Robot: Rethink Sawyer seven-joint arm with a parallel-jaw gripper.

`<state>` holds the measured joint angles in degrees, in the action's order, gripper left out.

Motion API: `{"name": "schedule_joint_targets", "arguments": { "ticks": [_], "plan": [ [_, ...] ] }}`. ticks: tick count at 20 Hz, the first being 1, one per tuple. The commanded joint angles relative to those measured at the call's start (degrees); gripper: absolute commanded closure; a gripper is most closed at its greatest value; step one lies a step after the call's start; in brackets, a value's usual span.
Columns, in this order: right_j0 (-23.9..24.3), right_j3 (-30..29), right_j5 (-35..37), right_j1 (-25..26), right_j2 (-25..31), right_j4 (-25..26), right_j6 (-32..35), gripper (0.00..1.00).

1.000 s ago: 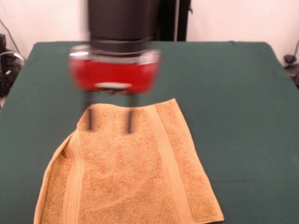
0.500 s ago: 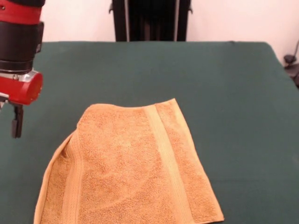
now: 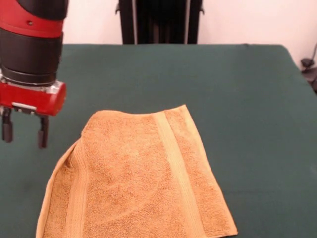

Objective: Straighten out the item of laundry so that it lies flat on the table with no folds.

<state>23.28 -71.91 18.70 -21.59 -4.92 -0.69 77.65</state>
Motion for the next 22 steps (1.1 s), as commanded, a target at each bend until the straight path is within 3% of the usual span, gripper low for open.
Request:
{"name": "schedule_joint_targets", "arguments": {
  "ticks": [1,8,22],
  "plan": [
    [-3.42,-9.51,4.26,-2.31,9.17,1.64,4.42,0.0],
    [-6.14,-12.75,10.12,-9.82,8.55,-0.38,6.74,0.0],
    [-9.75,-11.94,12.23,-10.61,5.79,-1.57,10.3,0.0]
  ]
}}
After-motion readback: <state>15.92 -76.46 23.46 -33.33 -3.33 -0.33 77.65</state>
